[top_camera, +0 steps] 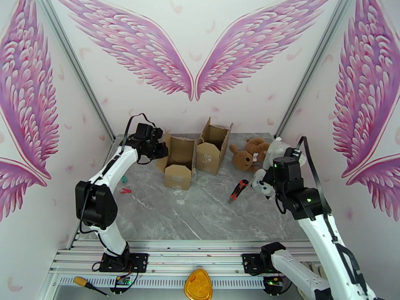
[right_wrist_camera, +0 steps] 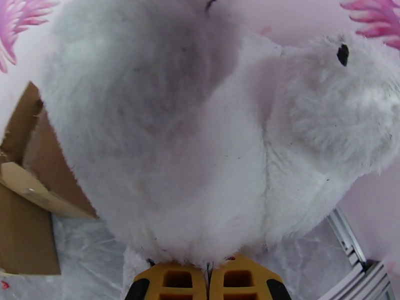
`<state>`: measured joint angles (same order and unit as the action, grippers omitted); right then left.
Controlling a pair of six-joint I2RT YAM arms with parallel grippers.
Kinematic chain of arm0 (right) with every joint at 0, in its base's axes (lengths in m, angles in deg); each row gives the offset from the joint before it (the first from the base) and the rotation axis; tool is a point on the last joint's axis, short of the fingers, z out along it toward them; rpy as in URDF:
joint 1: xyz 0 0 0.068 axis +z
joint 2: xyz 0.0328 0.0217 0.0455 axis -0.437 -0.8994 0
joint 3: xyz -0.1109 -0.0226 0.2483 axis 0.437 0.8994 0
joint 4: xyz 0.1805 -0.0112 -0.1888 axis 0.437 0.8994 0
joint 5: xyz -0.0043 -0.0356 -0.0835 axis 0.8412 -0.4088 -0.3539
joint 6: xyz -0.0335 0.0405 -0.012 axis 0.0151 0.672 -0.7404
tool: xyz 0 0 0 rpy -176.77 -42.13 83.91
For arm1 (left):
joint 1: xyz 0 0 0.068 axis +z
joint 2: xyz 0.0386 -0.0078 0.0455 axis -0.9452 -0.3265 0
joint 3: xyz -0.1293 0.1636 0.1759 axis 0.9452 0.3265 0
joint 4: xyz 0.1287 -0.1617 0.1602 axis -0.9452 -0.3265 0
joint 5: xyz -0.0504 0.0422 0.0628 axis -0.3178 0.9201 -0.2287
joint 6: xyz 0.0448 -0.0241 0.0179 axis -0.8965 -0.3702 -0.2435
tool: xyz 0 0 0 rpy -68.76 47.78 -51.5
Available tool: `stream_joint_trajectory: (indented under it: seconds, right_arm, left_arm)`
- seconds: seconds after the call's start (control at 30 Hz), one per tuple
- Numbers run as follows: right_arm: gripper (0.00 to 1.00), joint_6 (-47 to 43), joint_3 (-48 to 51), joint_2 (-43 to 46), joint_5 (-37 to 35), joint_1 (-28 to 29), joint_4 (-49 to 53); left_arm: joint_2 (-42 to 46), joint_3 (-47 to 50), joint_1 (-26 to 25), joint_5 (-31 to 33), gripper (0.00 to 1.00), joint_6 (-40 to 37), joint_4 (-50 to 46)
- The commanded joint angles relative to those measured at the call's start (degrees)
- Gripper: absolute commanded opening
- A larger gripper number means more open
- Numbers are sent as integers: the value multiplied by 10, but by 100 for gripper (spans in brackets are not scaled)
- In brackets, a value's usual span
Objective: Unpack the express box
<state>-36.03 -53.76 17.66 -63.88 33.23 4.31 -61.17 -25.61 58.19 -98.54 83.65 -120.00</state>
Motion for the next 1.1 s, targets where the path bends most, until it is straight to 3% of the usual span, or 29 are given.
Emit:
stream_joint_trajectory:
  seconds: [0.0, 0.2, 0.53, 0.63, 0.8, 0.87, 0.93, 1.07]
  right_arm:
    - [0, -35, 41, -32, 55, -54, -49]
    - [0, -68, 78, -123, 72, -92, -138]
    - [0, -91, 59, -268, 92, -127, -207]
    - [0, -99, 50, -298, 98, -131, -219]
    - [0, -109, 22, -345, 98, -136, -209]
    - [13, -113, 4, -355, 102, -135, -198]
    - [46, -118, -11, -355, 111, -135, -189]
    - [83, -123, -24, -317, 108, -136, -181]
  left_arm:
    - [-4, -16, 4, 3, 0, 21, 24]
    - [3, 12, 11, -3, 0, 39, 55]
    - [7, 34, 11, -8, 0, 60, 80]
    - [6, 34, 10, -7, 9, 55, 75]
    - [19, 43, 8, 1, 14, 48, 75]
    - [30, 49, 8, 9, 20, 44, 79]
    - [43, 58, 7, 24, 30, 40, 87]
    - [81, 88, 7, 56, 47, 26, 116]
